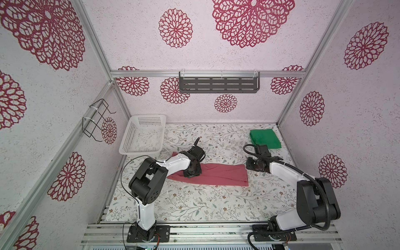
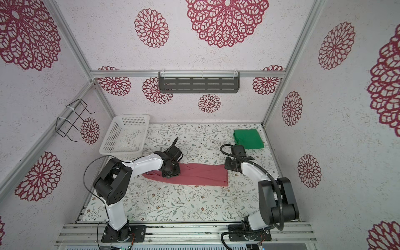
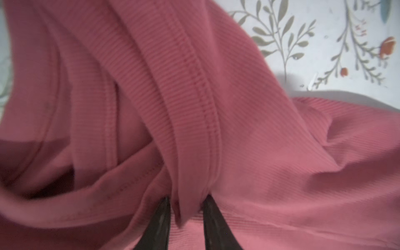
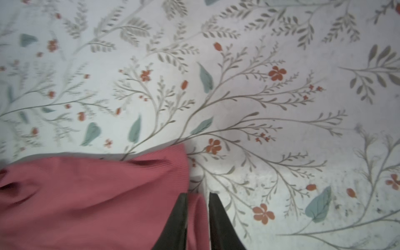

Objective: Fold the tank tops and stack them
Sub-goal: 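Grasp both ends of the folded pink strip with both grippers, then swing the strip so it points away from the robot with both grippers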

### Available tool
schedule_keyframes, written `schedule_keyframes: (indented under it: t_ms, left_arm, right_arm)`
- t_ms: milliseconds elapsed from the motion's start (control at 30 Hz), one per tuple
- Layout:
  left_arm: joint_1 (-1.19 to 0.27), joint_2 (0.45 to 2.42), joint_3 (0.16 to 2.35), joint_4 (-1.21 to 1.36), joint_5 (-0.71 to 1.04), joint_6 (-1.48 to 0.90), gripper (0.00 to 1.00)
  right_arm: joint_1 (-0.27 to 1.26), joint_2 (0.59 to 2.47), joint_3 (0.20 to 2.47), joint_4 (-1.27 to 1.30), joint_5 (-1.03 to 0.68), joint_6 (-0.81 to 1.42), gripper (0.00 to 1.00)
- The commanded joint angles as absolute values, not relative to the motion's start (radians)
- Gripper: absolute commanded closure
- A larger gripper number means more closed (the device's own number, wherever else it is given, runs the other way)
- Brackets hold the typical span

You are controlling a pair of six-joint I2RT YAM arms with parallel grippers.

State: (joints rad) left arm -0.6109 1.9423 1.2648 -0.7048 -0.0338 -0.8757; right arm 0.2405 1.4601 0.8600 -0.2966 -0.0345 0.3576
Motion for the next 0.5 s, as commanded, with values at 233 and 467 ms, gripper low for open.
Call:
schedule_keyframes:
  t_ms: [233,467]
  left_arm:
    - [-0.525,2.190,1.503,-0.785,-0.048,-0.690,0.70]
    - [-0.508,2.463,1.926,-0.863,0.015,-0.525,0.69]
  right_arm:
    - [0.372,1.624,0.891,-0.319,-0.046,0.331,0.80]
    - [0.404,1.496,0.710,-0.367,-0.033,0.511,0.80]
